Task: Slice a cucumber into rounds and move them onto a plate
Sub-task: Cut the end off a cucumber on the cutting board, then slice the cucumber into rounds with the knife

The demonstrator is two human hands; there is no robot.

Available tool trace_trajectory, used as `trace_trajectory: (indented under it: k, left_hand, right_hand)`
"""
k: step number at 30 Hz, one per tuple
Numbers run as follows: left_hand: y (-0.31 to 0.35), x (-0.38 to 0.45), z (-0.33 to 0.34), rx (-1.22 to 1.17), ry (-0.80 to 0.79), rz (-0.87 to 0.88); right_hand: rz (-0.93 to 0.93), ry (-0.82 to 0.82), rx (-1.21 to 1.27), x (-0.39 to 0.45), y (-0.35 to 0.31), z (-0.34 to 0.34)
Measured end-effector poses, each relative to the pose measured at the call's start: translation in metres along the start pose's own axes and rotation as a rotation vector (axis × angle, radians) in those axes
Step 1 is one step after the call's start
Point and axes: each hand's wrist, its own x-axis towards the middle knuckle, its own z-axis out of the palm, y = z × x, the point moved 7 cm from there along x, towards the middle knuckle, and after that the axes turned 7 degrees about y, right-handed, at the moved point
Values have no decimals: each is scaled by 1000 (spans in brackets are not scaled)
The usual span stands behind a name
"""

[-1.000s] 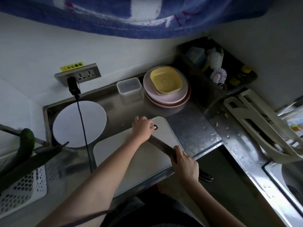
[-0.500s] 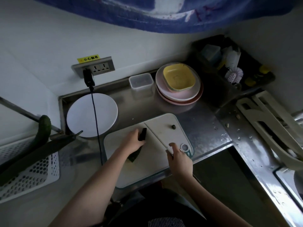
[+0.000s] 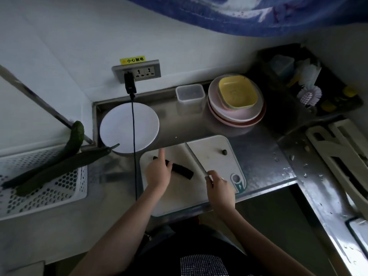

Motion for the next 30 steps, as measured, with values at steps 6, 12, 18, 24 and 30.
trace_trajectory:
  k: [6,12,18,24,30]
  left_hand:
    - [26,-20,28,313,-197,799]
    - [11,-30,36,486,-403,938]
    - [26,-33,32,387,-304,911]
    - [43,-37,40,407,-325,778]
    - [53,-48,31,342,-195,949]
  right_hand:
    - [6,-38,30,-5,-5,6]
    - [45,-51,62,-7,-3,7]
    - [51,-44,49,-6,-4,5]
    - [-2,-22,13,-2,-9,-1]
    - [-103,-101,-145,-16,-17,6]
